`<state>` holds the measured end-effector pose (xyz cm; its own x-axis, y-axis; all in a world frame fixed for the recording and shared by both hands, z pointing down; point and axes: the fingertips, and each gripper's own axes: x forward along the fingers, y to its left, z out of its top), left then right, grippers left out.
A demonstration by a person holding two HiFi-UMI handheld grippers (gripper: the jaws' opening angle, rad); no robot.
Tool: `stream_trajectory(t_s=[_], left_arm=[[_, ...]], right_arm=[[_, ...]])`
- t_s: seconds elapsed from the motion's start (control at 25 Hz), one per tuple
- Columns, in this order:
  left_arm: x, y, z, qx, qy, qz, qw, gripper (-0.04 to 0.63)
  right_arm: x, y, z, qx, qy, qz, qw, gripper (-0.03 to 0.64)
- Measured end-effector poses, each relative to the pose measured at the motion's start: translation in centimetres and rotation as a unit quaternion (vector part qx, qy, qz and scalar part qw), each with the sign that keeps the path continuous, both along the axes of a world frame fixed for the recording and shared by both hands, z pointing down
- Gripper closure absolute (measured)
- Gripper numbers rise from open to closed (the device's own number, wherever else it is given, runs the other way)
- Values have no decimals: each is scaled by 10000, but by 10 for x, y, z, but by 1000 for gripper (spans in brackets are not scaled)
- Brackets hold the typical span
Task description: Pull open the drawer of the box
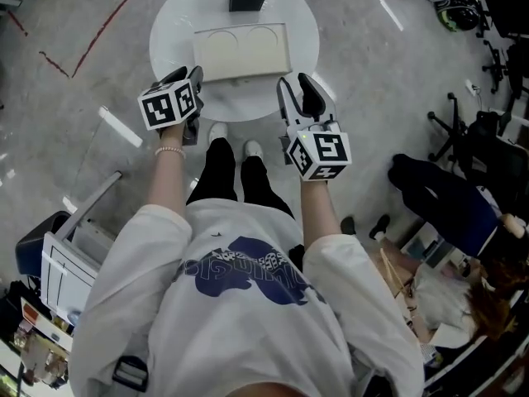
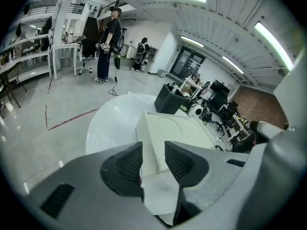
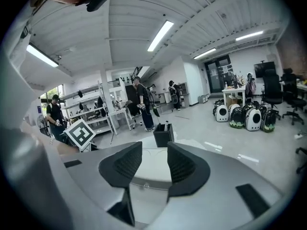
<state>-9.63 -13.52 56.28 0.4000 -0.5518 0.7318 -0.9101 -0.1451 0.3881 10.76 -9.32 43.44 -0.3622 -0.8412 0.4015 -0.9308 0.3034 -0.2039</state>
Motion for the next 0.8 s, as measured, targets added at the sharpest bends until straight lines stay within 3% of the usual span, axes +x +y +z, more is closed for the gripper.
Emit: stream_trajectory(t_s=[0.4,0.8], left_arm=[[7,-6,23,-443,-68,171,9988,469],[8,-5,28,-631,15,89,9980,474]], right_arm=[[-3,6,38,-404,126,48,9991,462],[-4,14,65,-725,241,19,9971,462]])
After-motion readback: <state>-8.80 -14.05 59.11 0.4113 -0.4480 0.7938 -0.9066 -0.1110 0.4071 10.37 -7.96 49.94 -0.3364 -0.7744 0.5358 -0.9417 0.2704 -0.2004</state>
